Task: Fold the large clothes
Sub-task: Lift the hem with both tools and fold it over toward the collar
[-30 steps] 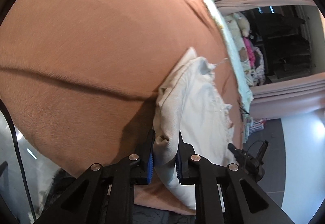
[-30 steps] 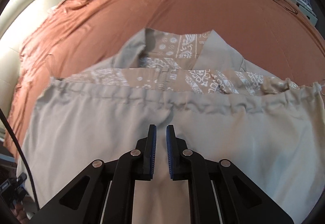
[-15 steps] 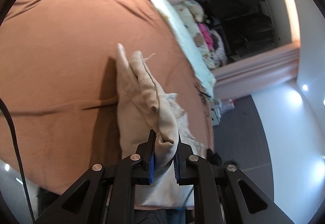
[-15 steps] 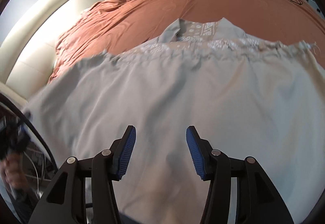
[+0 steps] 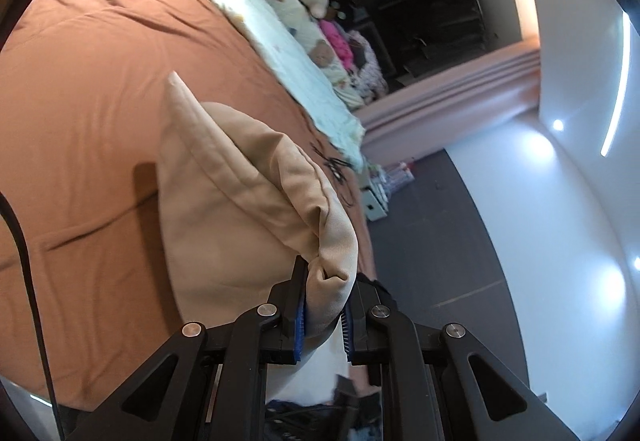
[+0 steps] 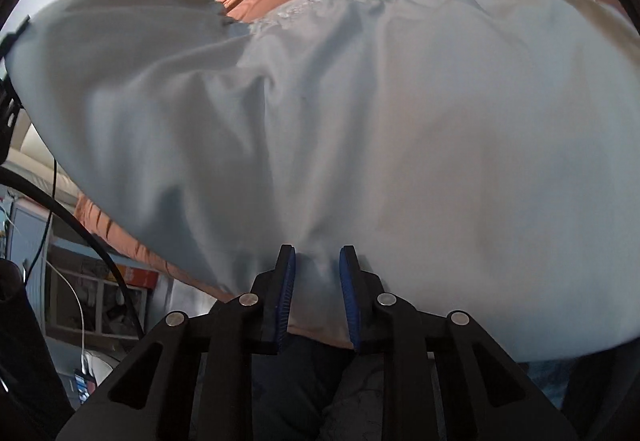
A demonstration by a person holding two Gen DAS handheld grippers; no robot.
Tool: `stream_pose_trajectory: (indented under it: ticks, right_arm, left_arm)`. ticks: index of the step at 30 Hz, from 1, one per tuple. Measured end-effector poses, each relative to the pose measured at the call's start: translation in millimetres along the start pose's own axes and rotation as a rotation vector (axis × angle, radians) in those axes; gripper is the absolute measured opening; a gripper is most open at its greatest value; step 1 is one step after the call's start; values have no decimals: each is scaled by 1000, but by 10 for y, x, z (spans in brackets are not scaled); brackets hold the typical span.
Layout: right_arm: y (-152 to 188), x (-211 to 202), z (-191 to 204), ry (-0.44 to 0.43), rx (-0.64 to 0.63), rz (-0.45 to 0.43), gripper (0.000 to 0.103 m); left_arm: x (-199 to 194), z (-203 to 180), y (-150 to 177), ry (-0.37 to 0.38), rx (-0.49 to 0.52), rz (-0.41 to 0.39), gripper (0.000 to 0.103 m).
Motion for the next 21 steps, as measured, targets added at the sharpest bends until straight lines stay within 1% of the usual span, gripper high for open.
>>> stream_pose_trajectory:
  ticks: [3,6,11,16,19,21]
  right_arm:
    - [37,15,-73,-20,23,-14,20]
    - [91,-1,-48,-33,30,-24,20]
    - [154,-21,-106,-63,49,-34,20]
    - [220,-86,-174,-93,62,-49,19]
    - [292,-243,-244,-113,68,-67,20]
    - [365,-403,-346,-134,89,-88,20]
  left_arm:
    - [143,-133,53,15,15,29,14]
    - [275,-289,128,29,39,63,14]
    - [580,-553,300,62,80,137,14]
    - [1048,-768,463,94,104,228,14]
    - [1374,-846,581,111,104,287,14]
    - [1584,-853,691,102,110,323,14]
Point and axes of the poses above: each gripper's, at about its wrist camera, not at the fingertips, and x roughly the way its jaws point, z to its left, y to its underside, the point moved 3 cm from there along x, roughly the way its jaws point, and after that the axes turned 12 degrees about -x, right-handed, at the moved point
